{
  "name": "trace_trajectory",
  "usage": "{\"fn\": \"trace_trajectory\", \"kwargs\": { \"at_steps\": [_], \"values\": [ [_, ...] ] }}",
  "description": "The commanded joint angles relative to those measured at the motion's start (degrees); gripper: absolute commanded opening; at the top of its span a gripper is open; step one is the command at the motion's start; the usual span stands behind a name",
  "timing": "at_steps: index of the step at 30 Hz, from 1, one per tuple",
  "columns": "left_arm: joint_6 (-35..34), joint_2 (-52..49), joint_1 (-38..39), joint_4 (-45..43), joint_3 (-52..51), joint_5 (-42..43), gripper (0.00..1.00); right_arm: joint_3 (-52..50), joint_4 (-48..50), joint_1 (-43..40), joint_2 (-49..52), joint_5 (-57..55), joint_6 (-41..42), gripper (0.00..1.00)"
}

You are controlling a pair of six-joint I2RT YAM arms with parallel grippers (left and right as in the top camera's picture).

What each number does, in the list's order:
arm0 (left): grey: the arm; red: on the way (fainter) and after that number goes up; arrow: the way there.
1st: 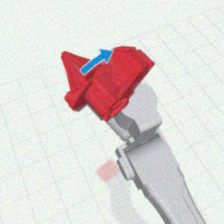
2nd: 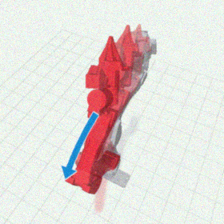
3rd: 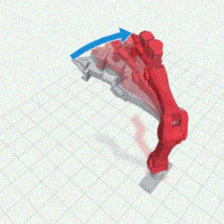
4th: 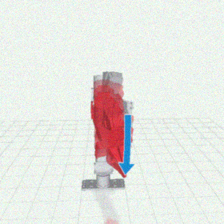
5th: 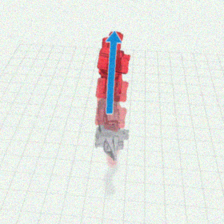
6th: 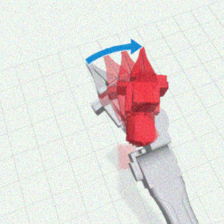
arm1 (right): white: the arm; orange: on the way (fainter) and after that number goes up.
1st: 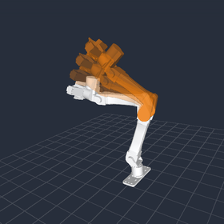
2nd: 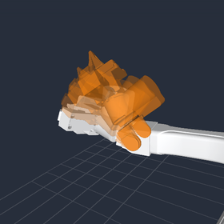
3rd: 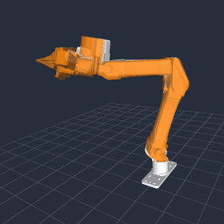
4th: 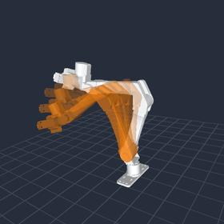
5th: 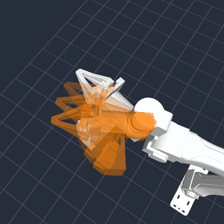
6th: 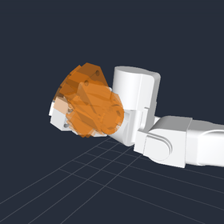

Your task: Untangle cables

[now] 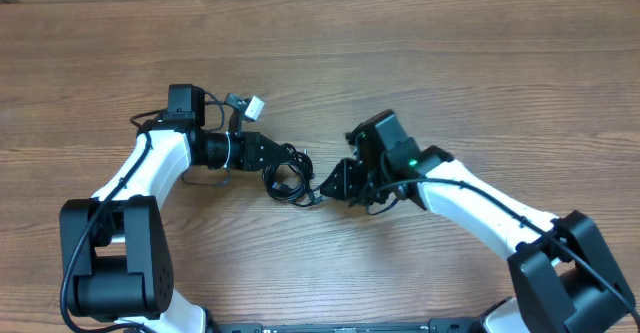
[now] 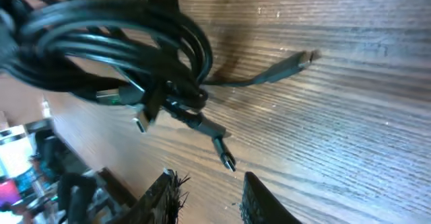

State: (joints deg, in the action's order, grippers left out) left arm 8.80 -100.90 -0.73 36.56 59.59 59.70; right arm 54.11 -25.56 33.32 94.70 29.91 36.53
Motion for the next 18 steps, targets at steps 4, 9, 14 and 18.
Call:
{"fn": "trace_trajectory", "kwargs": {
  "at_steps": [4, 9, 14, 18],
  "values": [
    [-8.0, -0.13, 0.42, -0.26, 0.57, 0.33, 0.04, 0.26, -0.07, 5.97, -0.81, -12.66, 9.77, 0.3],
    [-7.8, -0.13, 0.31, -0.15, 0.57, 1.97, 0.04, 0.26, -0.04, 6.95, -0.81, -14.93, 12.17, 0.29],
    [-3.34, -0.13, 0.09, 0.83, 0.57, 7.32, 0.04, 0.24, -0.31, 6.95, -0.81, -14.93, 13.22, 0.28],
    [0.57, -0.13, -0.81, 2.21, 0.57, 11.45, 0.04, 0.2, -0.72, 6.95, -0.72, -14.95, 14.73, 0.24]
  ]
}}
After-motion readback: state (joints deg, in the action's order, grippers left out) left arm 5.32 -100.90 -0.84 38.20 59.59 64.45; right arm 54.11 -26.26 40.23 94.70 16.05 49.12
